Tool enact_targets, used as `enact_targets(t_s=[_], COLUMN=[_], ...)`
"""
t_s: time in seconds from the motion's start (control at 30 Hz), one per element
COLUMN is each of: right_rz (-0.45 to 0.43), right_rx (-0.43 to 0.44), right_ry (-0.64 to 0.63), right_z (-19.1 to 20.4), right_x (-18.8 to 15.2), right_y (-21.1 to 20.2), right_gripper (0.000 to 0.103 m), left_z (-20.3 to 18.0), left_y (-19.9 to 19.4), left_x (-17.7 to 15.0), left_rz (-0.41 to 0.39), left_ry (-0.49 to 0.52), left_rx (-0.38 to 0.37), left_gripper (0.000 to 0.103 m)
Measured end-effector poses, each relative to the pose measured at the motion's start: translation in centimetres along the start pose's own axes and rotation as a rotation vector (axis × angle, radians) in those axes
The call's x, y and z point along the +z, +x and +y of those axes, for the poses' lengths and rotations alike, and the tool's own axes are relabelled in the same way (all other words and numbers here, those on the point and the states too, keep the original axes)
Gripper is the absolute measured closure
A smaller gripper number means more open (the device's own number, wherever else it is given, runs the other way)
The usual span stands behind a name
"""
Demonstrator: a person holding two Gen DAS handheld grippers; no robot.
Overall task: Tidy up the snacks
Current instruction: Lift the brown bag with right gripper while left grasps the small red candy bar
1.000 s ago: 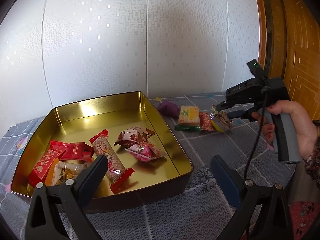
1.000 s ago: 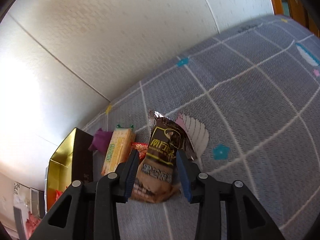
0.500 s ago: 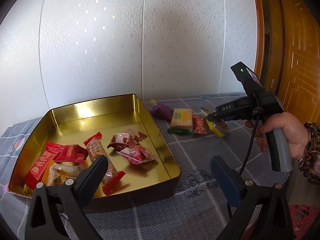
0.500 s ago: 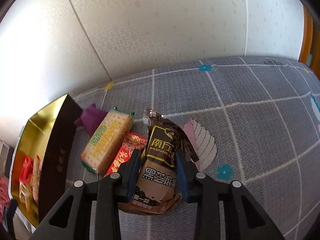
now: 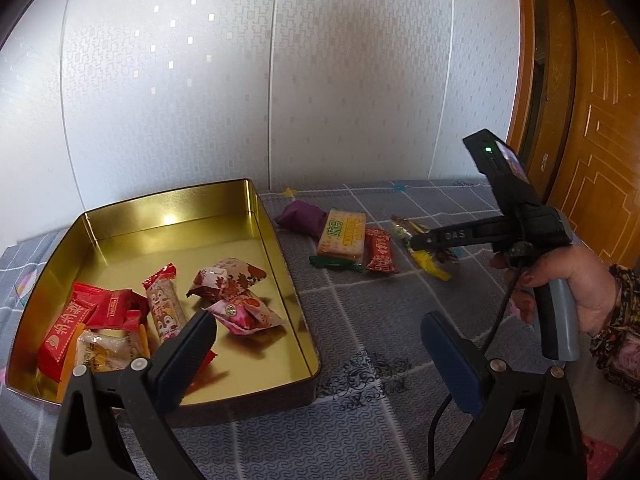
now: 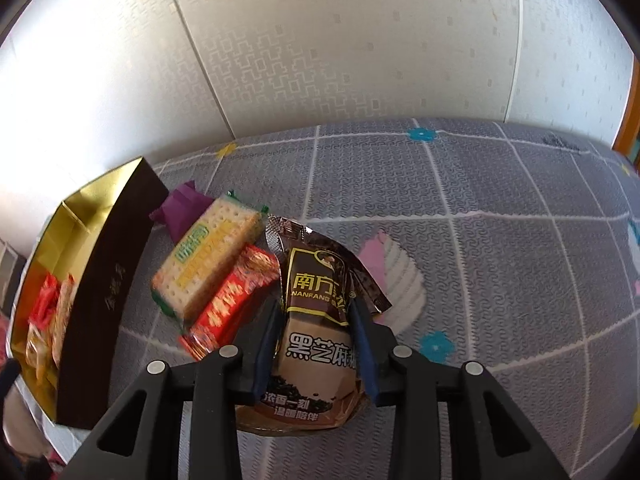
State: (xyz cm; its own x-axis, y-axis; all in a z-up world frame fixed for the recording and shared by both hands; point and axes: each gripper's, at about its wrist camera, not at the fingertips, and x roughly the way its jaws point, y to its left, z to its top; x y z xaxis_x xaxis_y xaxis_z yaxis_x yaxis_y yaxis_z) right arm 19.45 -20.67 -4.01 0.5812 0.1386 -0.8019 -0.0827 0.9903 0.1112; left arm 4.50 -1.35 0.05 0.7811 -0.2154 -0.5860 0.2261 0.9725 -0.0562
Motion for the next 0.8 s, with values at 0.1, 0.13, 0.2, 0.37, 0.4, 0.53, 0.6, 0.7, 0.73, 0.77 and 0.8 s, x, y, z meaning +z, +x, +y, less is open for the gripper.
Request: enact_targets(t_s=[0.1, 0.13, 0.2, 0.37, 0.4, 0.53, 0.6, 0.7, 0.73, 0.77, 0.8], right_rz=[-0.004, -0.007, -0.017, -0.06, -0.074, -0.089, -0.09, -0.09, -0.09, -0.089, -0.088], right_rx=[-0.044, -0.065, -0.101, -0.115, -0.1, -0.074, -0.08, -0.077, -0.074, -0.069, -0.063], right_ry=[0.022, 0.027, 0.022, 0.034, 0.056, 0.109, 0.093, 0.091, 0.096, 0.104, 0.112], right_z=[-1.9, -2.6, -3.7, -5.5, -5.8, -6.4, -6.2, -6.1, -6.2, -6.3, -6.4], right_x=[-0.8, -1.2, -1.8, -3.1, -3.4, -3.9, -4.0, -3.9, -3.9, -3.9, -3.9], right_y=[-1.2, -1.6, -2.4, -3.5, -3.6, -3.9, -4.0, -3.9, -4.0, -4.0, -4.0], right_gripper=[0.071, 0.071, 0.071, 0.07, 0.069, 0.067, 0.067, 0.066, 0.066, 0.066, 0.066], left_z=[-0.7, -0.9, -1.7, -4.4, -4.9, -6.1, -6.7, -7.5, -7.6, -7.7, -7.8], left_y=[0.5, 0.7, 1.3, 3.9, 4.7, 7.3, 9.1, 11.9, 12.5, 13.3, 13.9], left_x=[0.5, 0.7, 1.2, 3.6, 4.3, 5.6, 6.0, 6.3, 6.4, 6.5, 6.5], left_rz=[0.02, 0.026, 0.04, 0.115, 0.143, 0.183, 0.209, 0.254, 0.269, 0.28, 0.286], left_ry=[-0.001, 0.001, 0.007, 0.021, 0.008, 0.007, 0.024, 0.06, 0.065, 0.068, 0.072], left_rx=[-0.012, -0.015, -0.026, -0.069, -0.08, -0.087, -0.085, -0.073, -0.069, -0.073, -0.084], left_gripper=[0.0, 0.0, 0.0, 0.0, 0.0, 0.001, 0.005, 0.016, 0.021, 0.025, 0.026])
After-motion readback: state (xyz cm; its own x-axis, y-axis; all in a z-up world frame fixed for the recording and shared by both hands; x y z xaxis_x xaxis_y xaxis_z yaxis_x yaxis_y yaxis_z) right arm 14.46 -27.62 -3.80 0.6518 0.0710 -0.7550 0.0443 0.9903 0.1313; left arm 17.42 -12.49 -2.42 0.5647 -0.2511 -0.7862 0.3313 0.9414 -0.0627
